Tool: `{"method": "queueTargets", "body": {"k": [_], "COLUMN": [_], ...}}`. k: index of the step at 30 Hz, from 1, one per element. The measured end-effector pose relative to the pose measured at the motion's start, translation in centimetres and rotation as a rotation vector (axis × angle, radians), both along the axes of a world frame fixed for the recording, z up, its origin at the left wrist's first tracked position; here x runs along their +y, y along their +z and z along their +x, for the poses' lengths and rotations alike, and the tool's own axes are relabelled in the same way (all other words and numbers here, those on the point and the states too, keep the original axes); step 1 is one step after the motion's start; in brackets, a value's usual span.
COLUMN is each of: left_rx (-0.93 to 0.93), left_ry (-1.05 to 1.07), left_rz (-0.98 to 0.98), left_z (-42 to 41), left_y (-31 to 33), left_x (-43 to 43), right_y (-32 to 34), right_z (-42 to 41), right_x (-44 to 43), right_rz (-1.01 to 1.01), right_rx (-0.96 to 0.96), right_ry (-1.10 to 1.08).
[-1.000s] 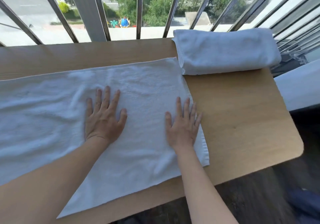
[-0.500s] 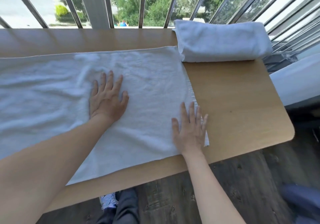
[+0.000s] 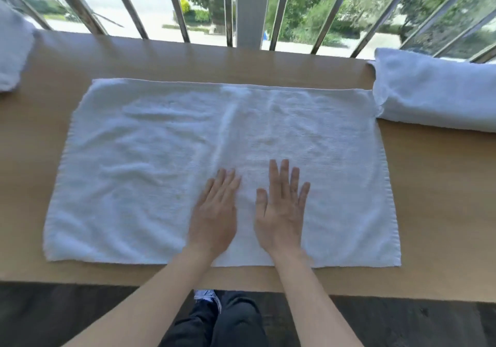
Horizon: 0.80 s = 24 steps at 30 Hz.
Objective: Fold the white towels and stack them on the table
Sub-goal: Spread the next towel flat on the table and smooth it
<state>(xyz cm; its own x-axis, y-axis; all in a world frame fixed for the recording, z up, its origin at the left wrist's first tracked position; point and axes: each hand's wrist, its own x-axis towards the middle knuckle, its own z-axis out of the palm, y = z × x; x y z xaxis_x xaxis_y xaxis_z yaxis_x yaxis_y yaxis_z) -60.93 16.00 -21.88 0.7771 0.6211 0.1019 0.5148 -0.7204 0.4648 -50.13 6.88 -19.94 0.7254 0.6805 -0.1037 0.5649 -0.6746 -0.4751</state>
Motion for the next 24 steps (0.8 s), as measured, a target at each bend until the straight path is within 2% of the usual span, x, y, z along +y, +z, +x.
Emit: {"method": "queueTargets", "body": {"k": [4,8,11,14,17,21,24], "left_rx": [0.175,0.343,0.414,0.433,0.422,0.447,0.446], "left_ry": [0.086,0.049,0.066,0.033,-0.011,0.105,0.185], "left_rz": [-0.025,-0.018,-0.010,0.010,-0.014,-0.014,-0.008], "left_z": [-3.6,-6.9,-9.3,-11.2,-12.9,-16.2,-16.4], "left_y": [0.0,0.3,0.4,0.3,0.4,0.6,0.6], "left_x": [1.9,6.1,9.6,11.7,13.7,17.1,17.5], "right_y": [-1.1,-2.4,-2.2,-1.8,-2.1,-2.2,-1.4], "right_z": [-4.2,-5.0,-6.2,-8.8,-10.1,-10.4,-12.3], "right_x": [5.1,6.1,7.8,10.7,11.9,12.4,15.0], "right_rz": [-0.021,-0.162,-0.201,-0.154,-0.237,-0.288,-0.226], "right_rx": [0.009,-0.139,-0.132,-0.111,-0.083,-0.108,-0.044], "right_ry": [0.136,0.103,0.034,0.111,0.174,0.121,0.020]}}
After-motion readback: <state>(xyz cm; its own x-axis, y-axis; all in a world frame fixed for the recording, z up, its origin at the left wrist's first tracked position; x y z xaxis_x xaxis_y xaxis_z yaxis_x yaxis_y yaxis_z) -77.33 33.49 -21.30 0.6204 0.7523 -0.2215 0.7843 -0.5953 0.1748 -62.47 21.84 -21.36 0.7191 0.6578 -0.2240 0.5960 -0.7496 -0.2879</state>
